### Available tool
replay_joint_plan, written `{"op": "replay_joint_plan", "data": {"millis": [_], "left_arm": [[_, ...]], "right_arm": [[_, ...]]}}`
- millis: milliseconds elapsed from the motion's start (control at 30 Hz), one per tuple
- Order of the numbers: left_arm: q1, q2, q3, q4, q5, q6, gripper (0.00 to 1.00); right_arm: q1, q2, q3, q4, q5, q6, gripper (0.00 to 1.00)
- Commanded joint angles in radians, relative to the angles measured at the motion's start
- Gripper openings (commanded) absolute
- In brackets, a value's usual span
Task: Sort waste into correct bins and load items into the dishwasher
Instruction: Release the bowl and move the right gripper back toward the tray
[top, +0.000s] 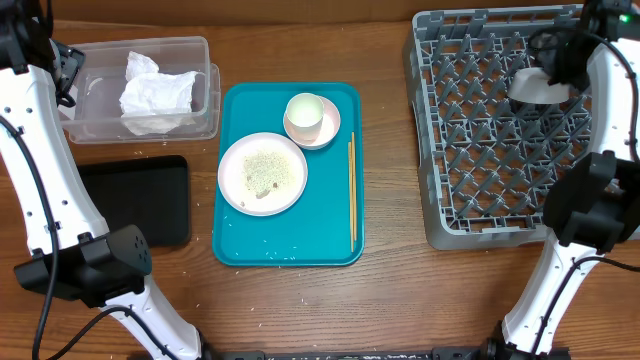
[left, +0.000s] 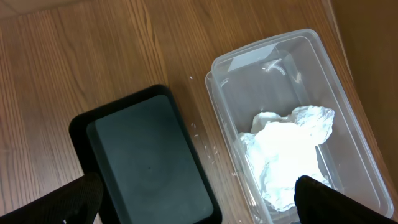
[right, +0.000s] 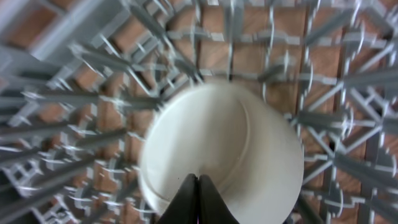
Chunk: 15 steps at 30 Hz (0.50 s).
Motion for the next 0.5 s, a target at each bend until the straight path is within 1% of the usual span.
{"op": "replay_joint_plan", "data": {"millis": [0, 200, 333, 367, 467], "left_arm": [[-0.012, 0.009, -0.001, 0.001, -0.019, -0.009, 1.00], [-0.013, 0.009, -0.001, 0.001, -0.019, -0.010, 1.00], [-0.013, 0.009, -0.001, 0.001, -0.019, -0.009, 1.00], [-0.013, 0.009, -0.001, 0.001, -0.019, -0.009, 1.00], [-0.013, 0.009, -0.001, 0.001, -0.019, -0.009, 1.00]], "right_arm": [[-0.003, -0.001, -0.036, 0.002, 0.013, -0.007, 0.04], [-0.003, -0.002, -0.060, -0.021, 0.013, -0.006, 0.04], [-0.003, -0.028, -0.032, -0.155, 0.013, 0.020, 0.04], [-0.001, -0.039, -0.026, -0.175, 0.003, 0.027, 0.04], [0.011, -0.089, -0.009, -0.229, -0.113, 0.023, 0.04]]}}
